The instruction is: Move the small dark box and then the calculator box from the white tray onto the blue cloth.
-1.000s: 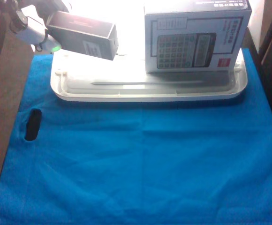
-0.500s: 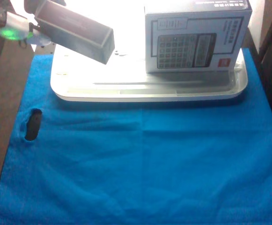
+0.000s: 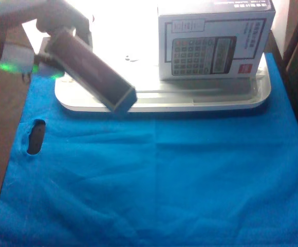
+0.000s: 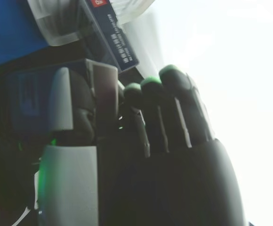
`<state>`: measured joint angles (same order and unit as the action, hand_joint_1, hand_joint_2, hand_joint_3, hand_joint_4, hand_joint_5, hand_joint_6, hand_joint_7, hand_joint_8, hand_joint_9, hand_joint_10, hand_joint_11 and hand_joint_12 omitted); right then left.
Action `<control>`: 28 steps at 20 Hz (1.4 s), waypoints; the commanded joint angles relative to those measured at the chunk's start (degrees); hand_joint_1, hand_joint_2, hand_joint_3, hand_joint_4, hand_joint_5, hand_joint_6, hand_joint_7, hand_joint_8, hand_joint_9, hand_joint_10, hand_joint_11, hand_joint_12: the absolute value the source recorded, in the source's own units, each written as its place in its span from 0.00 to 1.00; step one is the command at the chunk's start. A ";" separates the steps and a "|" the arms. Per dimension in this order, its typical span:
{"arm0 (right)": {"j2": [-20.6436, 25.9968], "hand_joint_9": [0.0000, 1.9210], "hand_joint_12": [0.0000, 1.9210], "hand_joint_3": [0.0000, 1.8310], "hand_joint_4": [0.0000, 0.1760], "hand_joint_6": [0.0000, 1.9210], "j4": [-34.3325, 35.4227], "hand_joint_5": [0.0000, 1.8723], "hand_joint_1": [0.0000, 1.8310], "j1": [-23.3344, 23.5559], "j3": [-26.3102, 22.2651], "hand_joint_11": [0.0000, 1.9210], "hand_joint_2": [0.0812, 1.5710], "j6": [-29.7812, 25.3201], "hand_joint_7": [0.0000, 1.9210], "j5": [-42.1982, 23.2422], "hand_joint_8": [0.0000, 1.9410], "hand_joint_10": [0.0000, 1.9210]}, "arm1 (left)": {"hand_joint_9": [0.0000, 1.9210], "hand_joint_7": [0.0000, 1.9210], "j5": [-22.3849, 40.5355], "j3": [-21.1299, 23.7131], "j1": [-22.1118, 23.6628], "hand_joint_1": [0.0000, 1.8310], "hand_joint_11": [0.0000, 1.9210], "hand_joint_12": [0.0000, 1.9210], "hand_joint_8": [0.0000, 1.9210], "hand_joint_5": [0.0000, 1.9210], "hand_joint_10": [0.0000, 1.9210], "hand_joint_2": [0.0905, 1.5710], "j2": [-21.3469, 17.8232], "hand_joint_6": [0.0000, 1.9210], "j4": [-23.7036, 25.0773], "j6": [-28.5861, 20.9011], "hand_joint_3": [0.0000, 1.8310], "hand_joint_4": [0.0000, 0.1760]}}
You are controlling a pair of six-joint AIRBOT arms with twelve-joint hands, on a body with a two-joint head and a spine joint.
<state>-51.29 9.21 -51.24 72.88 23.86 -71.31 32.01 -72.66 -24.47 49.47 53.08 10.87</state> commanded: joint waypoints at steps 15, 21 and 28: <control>-0.74 0.14 0.00 0.00 0.13 0.01 1.52 0.08 0.12 0.78 0.45 0.13 0.57 -0.55 0.16 -6.78 0.00 0.00 | 0.41 0.52 3.60 0.79 -11.97 0.68 0.22 0.81 0.61 0.53 0.60 0.69 2.35 0.39 -1.54 -5.79 0.00 0.00; -0.75 0.15 0.00 0.00 0.16 0.00 1.50 0.08 0.13 0.78 0.43 0.13 0.56 -0.77 0.18 -6.78 0.00 0.00 | 0.43 0.51 2.82 -0.02 -13.66 0.67 0.22 0.72 0.59 0.49 0.47 0.70 3.39 0.47 -2.44 -5.80 0.00 0.00; -0.74 0.10 0.00 0.00 0.43 0.01 1.46 0.06 0.16 0.79 0.47 0.09 0.57 -0.84 0.12 -6.79 0.00 0.00 | 0.28 0.29 3.36 -0.44 -13.67 0.63 0.12 0.27 0.00 0.26 0.01 0.54 3.29 0.00 -3.61 -5.80 0.00 0.00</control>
<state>-52.18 9.19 -51.24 73.10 23.59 -71.29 31.35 -72.97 -38.63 52.64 51.88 6.81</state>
